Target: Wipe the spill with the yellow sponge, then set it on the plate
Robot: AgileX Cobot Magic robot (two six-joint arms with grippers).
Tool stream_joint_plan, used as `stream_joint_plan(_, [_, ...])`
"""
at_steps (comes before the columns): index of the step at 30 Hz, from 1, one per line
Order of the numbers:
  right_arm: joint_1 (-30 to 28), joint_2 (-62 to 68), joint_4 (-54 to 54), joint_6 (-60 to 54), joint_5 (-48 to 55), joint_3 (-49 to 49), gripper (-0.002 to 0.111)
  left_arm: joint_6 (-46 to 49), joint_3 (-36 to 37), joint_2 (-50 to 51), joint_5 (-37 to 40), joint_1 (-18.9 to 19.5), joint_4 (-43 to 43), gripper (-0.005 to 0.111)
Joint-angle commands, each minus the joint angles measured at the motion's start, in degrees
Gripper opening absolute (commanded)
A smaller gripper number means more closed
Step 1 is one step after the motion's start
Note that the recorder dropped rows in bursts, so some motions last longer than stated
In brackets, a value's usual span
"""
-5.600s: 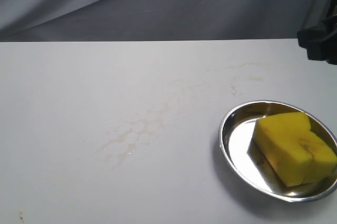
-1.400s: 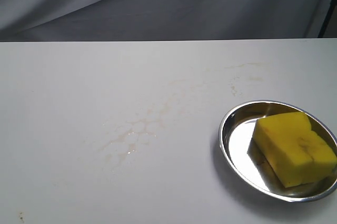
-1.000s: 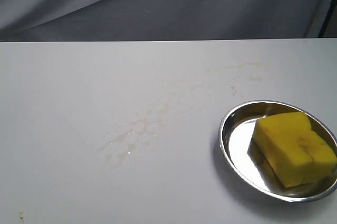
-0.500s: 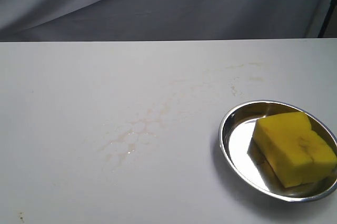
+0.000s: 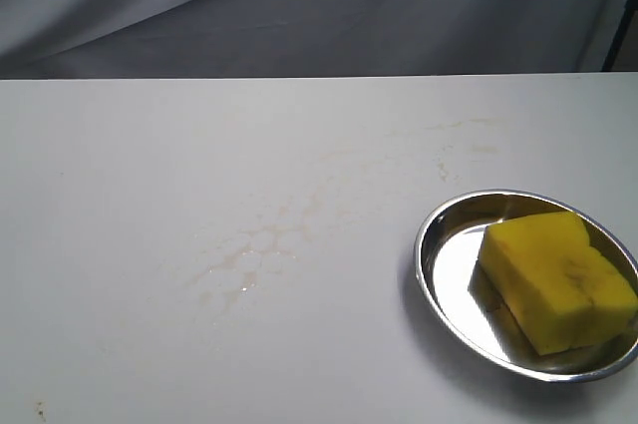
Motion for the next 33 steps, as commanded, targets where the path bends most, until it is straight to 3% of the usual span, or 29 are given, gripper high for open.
stream_joint_plan(1, [-0.6,-0.6,3.6,0.6,-5.3,5.4,0.0,-0.1,0.3,-0.2,-0.7,0.0,0.2,0.0])
stream_joint_plan(9, [-0.6,-9.3,4.7,0.6,-4.0,11.4,0.0,-0.1,0.3,-0.2,-0.7,0.0,0.2,0.0])
stream_joint_plan(33, [-0.6,-9.3,1.5,0.4,16.1,11.4,0.0,-0.1,0.3,-0.2,-0.7,0.0,0.2,0.0])
